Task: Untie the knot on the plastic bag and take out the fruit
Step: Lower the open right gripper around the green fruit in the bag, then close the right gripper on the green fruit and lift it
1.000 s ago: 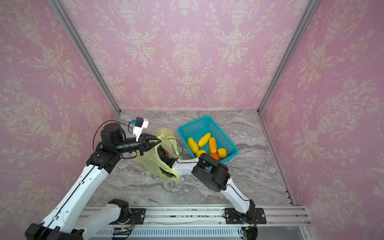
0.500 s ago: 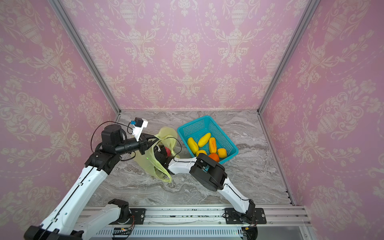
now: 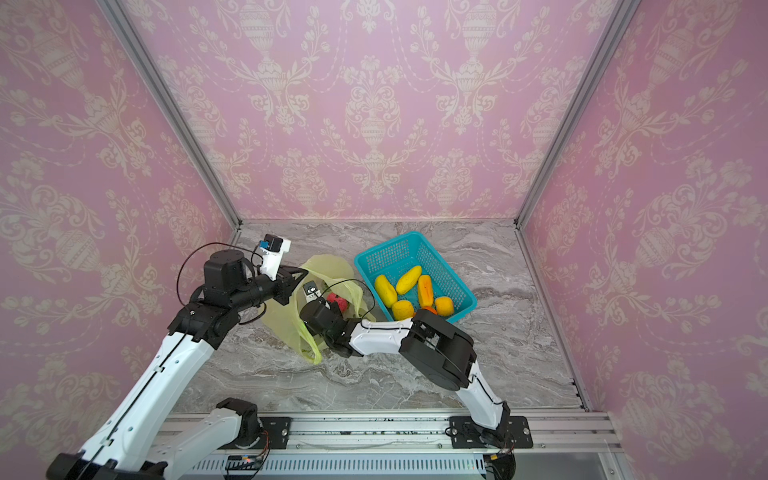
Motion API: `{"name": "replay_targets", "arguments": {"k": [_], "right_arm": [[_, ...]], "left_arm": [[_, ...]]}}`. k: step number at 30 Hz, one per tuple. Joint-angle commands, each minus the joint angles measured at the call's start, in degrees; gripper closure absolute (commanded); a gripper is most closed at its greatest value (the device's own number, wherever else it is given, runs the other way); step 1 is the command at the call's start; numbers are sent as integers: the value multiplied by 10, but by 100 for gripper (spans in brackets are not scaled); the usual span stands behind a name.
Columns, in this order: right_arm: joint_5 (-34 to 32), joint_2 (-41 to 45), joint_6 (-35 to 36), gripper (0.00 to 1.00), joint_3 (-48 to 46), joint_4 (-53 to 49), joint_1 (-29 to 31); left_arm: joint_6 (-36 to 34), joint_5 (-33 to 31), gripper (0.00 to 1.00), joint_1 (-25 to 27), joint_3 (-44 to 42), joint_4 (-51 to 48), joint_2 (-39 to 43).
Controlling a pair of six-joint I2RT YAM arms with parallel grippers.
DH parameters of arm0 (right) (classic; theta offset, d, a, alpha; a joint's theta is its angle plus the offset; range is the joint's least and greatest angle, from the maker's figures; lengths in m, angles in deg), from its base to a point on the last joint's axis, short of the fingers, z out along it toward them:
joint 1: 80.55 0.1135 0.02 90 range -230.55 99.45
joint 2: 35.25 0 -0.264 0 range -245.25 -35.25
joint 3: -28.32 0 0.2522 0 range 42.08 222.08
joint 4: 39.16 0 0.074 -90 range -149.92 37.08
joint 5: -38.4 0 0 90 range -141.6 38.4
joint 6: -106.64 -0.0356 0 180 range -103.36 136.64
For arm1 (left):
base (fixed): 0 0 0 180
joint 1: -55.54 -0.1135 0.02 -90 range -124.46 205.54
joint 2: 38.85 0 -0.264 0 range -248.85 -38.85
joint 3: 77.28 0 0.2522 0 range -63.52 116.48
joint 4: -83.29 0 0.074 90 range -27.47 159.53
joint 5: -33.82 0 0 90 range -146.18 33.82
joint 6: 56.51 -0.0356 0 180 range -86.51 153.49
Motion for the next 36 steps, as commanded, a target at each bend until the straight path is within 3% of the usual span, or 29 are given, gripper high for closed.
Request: {"name": "replay_targets", "arguments": {"k": [1,4,6,8,10,12,15,24,36], "right_arm": [[8,38,-7,76,-25,18,3],[0,38,-13,75,-25,8,3],[-2,26,-22,65,-15,-10,3],[-6,9,-33,48,-5,-29,3],[-10,-7,-39,39,6,-50,3],[-14,-22,-39,30,18,-66,3],[-13,-44,-37,26,36,-75,3],[-11,-110,-40,33,92,-109,2],[0,-6,-31,69,13,-62,1]], "left_arm": [[-15,-12,92,1,17,-13,2],[-15,-8,93,1,15,-11,3],[-15,-8,92,1,16,-12,1],[-15,-8,93,1,17,-13,1],[-16,-9,93,1,17,-13,3],[-16,-9,93,0,17,-13,4],[-16,-9,93,0,16,-13,6],[-16,-11,92,0,16,-14,7],[-19,-37,92,0,18,-20,6]]}}
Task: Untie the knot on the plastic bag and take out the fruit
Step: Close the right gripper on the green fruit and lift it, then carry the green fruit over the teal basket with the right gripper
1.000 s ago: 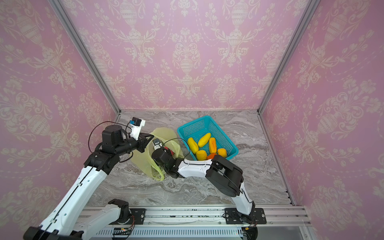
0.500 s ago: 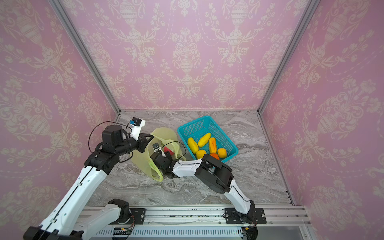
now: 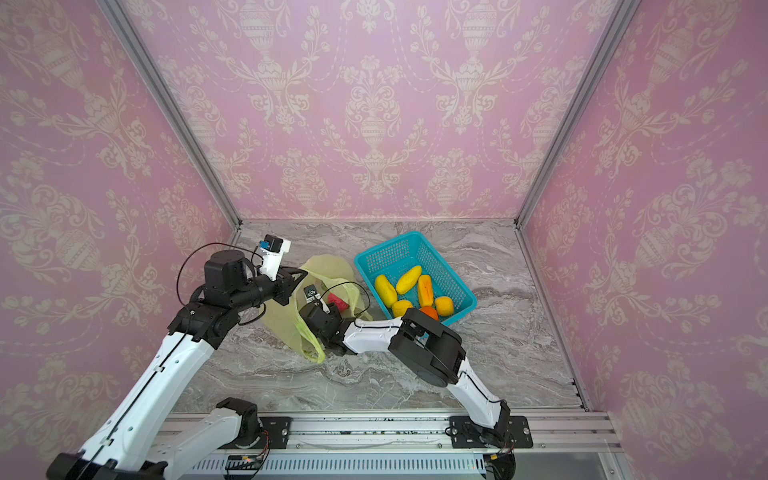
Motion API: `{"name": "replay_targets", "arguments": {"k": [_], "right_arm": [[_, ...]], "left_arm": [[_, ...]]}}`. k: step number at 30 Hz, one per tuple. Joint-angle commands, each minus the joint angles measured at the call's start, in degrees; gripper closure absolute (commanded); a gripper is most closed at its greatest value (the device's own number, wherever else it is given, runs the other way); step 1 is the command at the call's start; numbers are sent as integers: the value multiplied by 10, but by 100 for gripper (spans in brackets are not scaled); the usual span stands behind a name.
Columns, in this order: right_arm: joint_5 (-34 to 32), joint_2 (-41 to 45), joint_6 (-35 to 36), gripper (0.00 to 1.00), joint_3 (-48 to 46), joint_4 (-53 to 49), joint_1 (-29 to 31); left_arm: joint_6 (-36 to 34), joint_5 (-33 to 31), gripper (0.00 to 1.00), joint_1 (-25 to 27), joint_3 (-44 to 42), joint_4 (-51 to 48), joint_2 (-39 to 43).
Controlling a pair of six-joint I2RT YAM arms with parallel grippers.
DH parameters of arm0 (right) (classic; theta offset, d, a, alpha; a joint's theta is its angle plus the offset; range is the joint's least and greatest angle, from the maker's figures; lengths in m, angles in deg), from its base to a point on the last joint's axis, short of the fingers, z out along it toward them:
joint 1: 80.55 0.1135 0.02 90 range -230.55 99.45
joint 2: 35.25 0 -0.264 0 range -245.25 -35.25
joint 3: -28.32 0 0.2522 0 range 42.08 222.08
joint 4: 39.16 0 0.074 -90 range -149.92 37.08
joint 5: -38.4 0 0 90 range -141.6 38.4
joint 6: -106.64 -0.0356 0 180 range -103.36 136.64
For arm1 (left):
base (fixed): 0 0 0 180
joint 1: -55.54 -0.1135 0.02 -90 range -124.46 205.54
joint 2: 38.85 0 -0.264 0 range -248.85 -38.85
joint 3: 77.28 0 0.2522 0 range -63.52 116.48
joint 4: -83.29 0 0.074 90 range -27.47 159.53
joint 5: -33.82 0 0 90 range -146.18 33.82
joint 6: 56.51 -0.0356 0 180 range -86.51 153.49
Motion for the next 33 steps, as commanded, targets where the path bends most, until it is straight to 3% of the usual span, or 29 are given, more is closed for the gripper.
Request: {"name": "replay_targets", "arguments": {"k": [1,12,24,28,33], "right_arm": [[5,64,3,71,-37,11,1],[20,264,32,78,-194,87,6],[-61,569,79,82,-397,143,-3],[-87,632,40,86,-447,132,-59],[-37,657,-64,86,-493,92,-181]], "left_arm": [[-17,-29,92,1,17,-14,5],[-19,-58,92,0,21,-22,-1],[-19,-64,91,-1,22,-25,-2],[-18,-63,91,0,21,-26,-2],[-19,-64,91,-1,20,-26,-3]]}}
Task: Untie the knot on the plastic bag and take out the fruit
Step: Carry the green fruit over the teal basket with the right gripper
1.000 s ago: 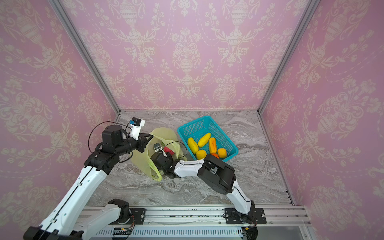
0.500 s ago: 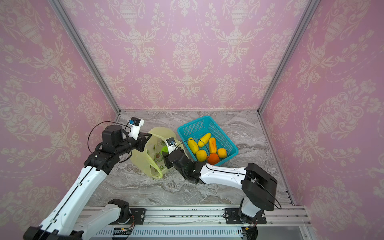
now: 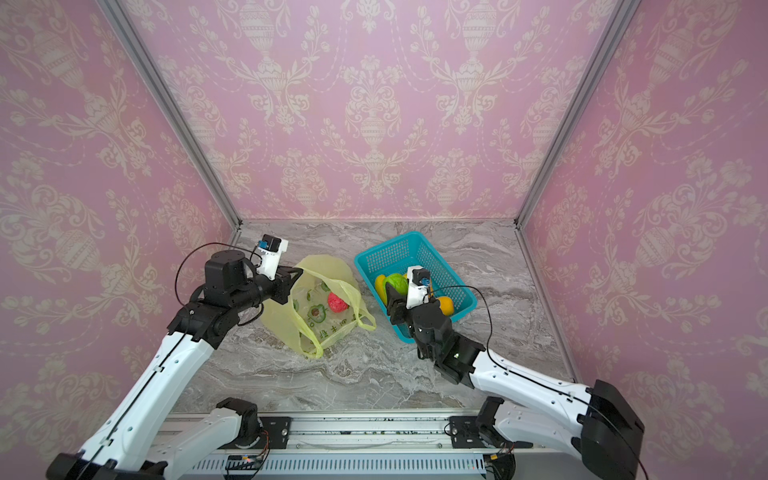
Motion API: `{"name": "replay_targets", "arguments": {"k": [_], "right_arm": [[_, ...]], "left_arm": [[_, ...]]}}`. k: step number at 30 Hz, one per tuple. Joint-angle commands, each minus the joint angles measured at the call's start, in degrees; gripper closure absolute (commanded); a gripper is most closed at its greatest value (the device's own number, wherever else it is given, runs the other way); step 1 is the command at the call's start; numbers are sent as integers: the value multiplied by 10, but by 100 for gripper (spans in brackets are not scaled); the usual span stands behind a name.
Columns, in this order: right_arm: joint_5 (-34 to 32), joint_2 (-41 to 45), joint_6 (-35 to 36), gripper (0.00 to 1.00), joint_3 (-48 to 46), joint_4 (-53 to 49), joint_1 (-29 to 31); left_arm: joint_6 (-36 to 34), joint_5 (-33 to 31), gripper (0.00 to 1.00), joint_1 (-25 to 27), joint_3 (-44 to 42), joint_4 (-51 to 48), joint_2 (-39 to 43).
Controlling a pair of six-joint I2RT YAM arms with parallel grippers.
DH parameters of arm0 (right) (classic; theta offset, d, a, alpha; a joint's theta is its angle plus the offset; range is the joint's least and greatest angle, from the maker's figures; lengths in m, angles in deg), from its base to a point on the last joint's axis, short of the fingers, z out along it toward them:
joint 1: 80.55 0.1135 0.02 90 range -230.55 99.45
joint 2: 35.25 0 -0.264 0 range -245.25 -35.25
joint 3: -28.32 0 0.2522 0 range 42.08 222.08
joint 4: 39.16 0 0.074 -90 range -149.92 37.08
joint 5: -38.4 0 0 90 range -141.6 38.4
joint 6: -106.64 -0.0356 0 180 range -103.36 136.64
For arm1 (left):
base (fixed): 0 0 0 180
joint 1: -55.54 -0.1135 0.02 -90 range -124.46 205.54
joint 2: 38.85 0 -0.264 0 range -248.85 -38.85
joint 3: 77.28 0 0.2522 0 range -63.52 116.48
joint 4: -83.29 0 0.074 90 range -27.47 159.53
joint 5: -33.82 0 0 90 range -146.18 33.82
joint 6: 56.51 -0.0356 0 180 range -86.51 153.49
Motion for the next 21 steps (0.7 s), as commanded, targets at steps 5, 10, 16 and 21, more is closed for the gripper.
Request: {"name": "replay_targets", "arguments": {"k": [5,10,16,21], "right_arm": [[60,-59,-104,86,0,-60,-117],[137,-176,-120,85,61,-84,-158],[153,-284,-125,82,119,-101,-160],[125,-315,-144,80,121,-96,-167]], "left_arm": [[-9,-9,91,0,18,-11,-5],[-10,-9,91,0,18,-10,-4],[-10,-10,91,-1,18,-10,-7],[-10,-8,90,0,18,-10,-7]]}}
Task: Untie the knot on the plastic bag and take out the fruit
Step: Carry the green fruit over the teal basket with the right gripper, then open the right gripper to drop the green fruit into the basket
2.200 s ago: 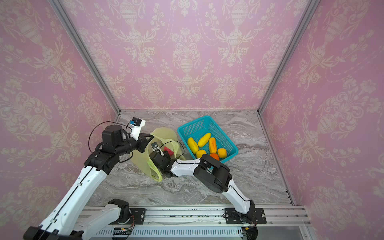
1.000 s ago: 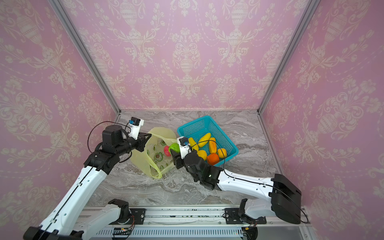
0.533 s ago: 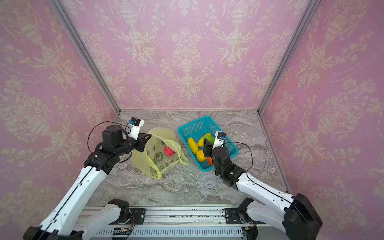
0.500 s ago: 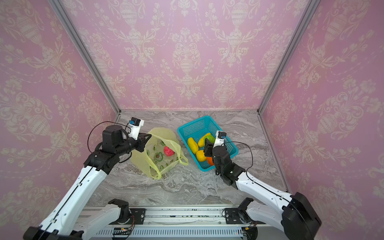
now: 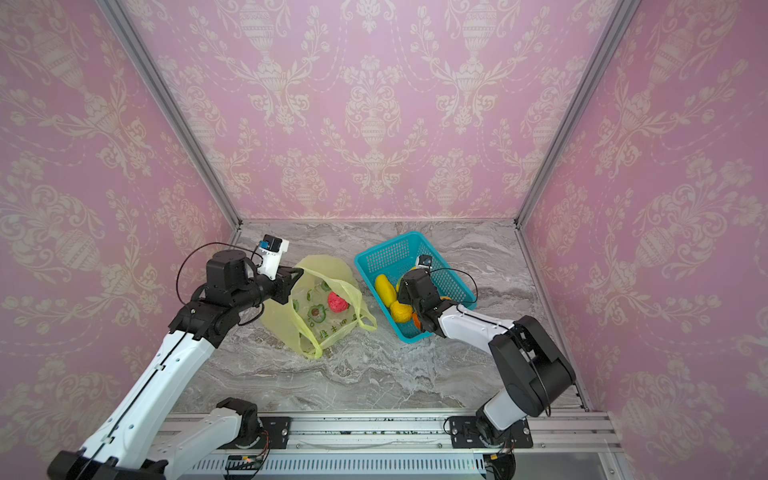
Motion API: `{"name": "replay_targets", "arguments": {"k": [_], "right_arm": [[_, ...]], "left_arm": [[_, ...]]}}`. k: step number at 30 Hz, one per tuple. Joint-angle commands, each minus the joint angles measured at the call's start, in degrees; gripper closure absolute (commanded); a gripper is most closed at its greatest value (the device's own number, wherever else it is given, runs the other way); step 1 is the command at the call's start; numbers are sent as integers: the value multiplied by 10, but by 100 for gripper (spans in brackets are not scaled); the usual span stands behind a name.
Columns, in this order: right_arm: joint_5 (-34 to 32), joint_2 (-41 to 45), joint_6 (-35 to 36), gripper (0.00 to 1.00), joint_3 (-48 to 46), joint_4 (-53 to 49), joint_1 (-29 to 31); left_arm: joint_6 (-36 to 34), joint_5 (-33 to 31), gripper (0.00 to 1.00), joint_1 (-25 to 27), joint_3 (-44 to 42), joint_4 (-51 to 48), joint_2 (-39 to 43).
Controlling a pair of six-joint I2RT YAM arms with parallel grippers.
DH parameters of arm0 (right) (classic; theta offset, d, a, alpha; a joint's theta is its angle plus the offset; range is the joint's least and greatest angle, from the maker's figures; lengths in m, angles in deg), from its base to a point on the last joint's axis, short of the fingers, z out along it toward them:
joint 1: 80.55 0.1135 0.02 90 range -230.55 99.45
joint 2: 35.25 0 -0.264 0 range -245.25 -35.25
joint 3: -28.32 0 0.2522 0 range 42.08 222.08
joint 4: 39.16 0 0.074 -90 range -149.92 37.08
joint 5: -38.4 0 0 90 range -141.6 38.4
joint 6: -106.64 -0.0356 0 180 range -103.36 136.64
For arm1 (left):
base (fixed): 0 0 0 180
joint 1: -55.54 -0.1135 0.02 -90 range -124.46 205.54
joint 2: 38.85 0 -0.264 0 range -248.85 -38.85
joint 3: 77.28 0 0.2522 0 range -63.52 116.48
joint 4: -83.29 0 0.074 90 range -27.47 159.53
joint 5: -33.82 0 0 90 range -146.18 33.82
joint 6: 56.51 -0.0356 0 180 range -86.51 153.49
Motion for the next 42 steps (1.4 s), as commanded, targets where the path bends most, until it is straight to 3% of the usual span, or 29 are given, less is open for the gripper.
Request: {"name": "replay_targets", "arguments": {"k": [1,4,9,12,19,22,27,29,37,42], "right_arm": [[-22,-12,-28,79,-7,-6,-1],[-49,-7,-31,73,-22,5,-1],[-42,20,-25,41,-39,20,0],[-38,56,-15,29,-56,30,6],[-63,180,36,22,-89,26,52],[-75,240,73,25,-104,37,88],[-29,331,167,48,-148,130,161],[-5,342,203,52,-146,144,187],[53,260,340,54,-79,138,294],[94,180,377,55,-24,100,313]], "left_arm": [[-10,-8,90,-1,18,-9,-2],[-9,-9,90,-1,18,-9,-2],[-9,-8,90,-2,18,-9,-3],[-9,-8,90,-1,18,-9,-2],[-9,-6,90,-1,18,-9,-5],[-9,-7,90,-1,18,-9,-5],[-9,-6,90,-2,19,-9,-5],[-9,-6,90,-2,19,-9,-5],[-9,-7,90,-2,18,-9,-4],[-9,-6,90,-3,19,-9,-4]]}}
